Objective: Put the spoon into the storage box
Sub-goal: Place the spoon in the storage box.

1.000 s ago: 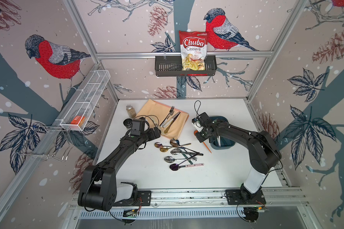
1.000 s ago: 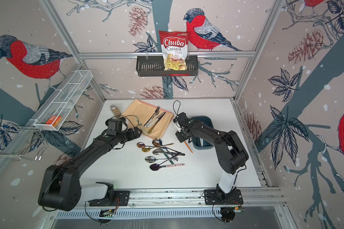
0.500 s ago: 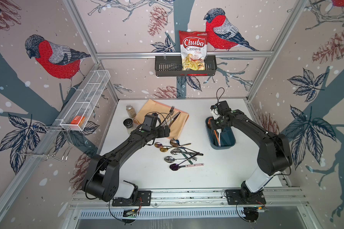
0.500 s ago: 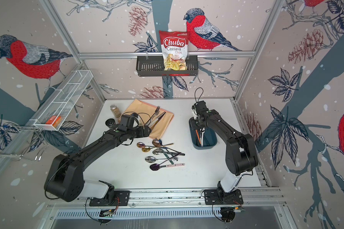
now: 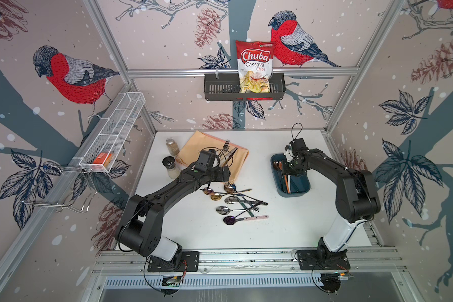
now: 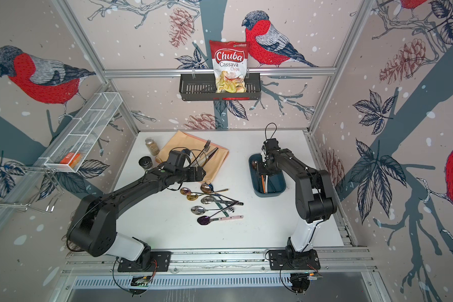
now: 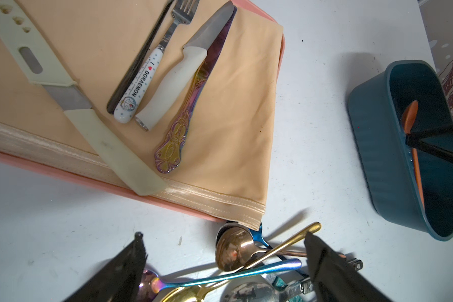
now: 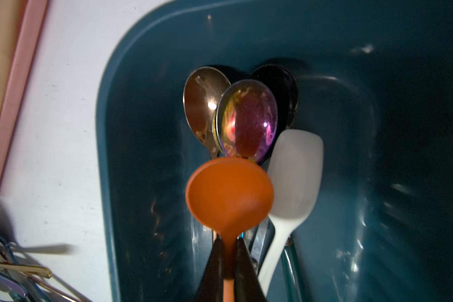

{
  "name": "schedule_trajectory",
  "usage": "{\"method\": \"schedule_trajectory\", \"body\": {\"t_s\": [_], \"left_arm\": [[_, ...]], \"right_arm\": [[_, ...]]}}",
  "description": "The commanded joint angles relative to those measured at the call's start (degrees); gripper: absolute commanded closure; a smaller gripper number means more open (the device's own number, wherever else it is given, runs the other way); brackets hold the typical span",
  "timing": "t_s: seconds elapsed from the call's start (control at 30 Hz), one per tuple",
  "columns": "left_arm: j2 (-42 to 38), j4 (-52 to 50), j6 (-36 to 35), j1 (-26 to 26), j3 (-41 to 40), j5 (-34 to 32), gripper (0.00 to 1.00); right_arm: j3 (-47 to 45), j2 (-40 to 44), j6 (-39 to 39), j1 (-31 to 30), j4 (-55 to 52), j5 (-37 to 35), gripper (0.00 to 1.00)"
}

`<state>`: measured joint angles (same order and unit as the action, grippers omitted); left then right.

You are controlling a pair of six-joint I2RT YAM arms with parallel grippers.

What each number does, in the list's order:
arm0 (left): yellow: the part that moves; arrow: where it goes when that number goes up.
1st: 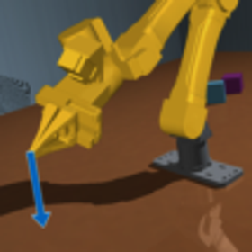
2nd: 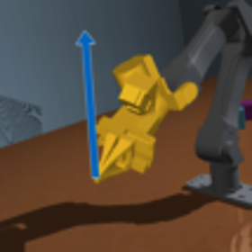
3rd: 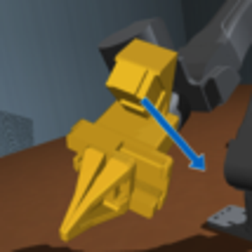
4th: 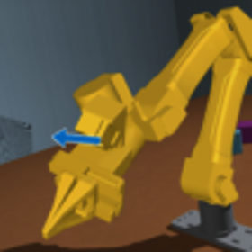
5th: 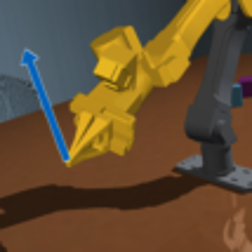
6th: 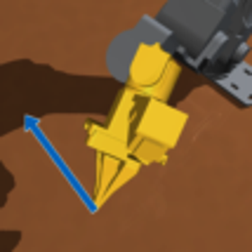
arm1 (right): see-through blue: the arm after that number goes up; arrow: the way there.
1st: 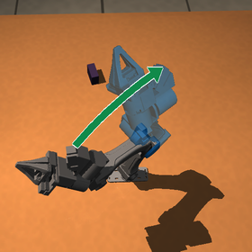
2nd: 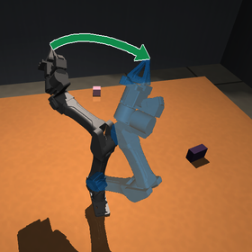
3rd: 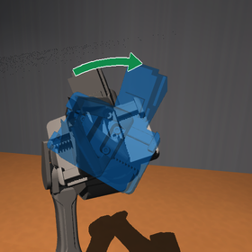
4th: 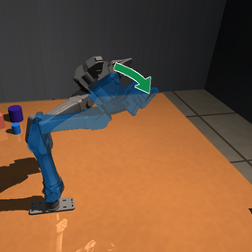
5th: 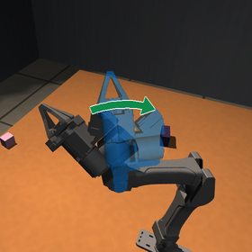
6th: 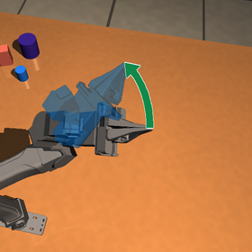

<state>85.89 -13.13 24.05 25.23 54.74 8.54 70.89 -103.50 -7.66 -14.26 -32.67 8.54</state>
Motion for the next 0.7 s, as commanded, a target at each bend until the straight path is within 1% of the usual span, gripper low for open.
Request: {"method": "schedule_trajectory", "body": {"t_s": [0.0,0.2,0.4,0.57,0.67], "left_arm": [[0.01,0.33,0.17,0.05,0.40,-0.88,0.04],[0.31,0.38,0.22,0.08,-0.03,-0.80,0.04],[0.08,0.16,0.24,0.07,-0.01,-0.91,0.04],[-0.87,-0.09,0.72,-0.42,-0.36,-1.37,0.04],[-2.01,0.27,1.62,-1.72,-1.53,-0.60,0.04]], "right_arm": [[0.01,-1.16,-1.74,-0.06,1.51,0.84,0.93],[-0.42,-2.47,-1.68,-0.06,1.52,-0.09,0.88],[0.51,-4.40,-1.47,-0.06,0.40,-0.49,0.80],[1.57,-3.89,-1.07,-0.55,-0.79,-3.14,0.69],[2.82,-2.74,0.45,-1.80,-2.33,-6.82,0.62]]}}
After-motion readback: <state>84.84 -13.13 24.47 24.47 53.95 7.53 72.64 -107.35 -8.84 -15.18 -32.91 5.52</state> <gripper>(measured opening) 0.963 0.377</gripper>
